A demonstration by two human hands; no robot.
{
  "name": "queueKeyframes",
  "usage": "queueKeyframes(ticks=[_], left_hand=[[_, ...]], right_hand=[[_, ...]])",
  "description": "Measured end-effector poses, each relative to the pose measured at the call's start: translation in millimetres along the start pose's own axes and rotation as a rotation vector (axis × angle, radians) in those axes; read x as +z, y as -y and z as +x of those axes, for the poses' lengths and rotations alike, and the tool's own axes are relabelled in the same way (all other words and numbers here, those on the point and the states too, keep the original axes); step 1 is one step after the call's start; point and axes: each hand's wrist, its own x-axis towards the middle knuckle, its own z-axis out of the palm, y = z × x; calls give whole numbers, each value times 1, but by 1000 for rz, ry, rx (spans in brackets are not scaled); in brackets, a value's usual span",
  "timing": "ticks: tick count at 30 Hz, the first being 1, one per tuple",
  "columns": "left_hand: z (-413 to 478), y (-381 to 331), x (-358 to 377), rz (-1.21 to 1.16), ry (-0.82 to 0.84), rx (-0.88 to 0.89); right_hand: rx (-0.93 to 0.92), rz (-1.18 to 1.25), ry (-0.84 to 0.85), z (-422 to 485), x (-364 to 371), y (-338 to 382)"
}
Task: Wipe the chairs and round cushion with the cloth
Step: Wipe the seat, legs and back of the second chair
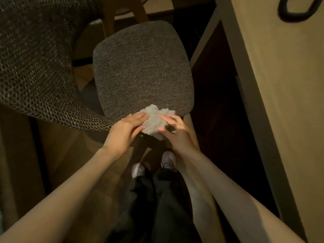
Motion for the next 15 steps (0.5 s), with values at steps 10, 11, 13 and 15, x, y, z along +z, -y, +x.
queueKeyframes(ticks=[10,11,13,15], left_hand=[[19,-10,27,103,-11,209],[22,-13,34,148,-17,232],[30,-19,45,238,-30,262],[40,-23,52,346,-9,281]], right_hand=[[-40,107,-139,3,7,-44],[-22,104,-182,5,12,-50],[8,147,-210,12,20,-61],[30,212,-184,19,26,-69]])
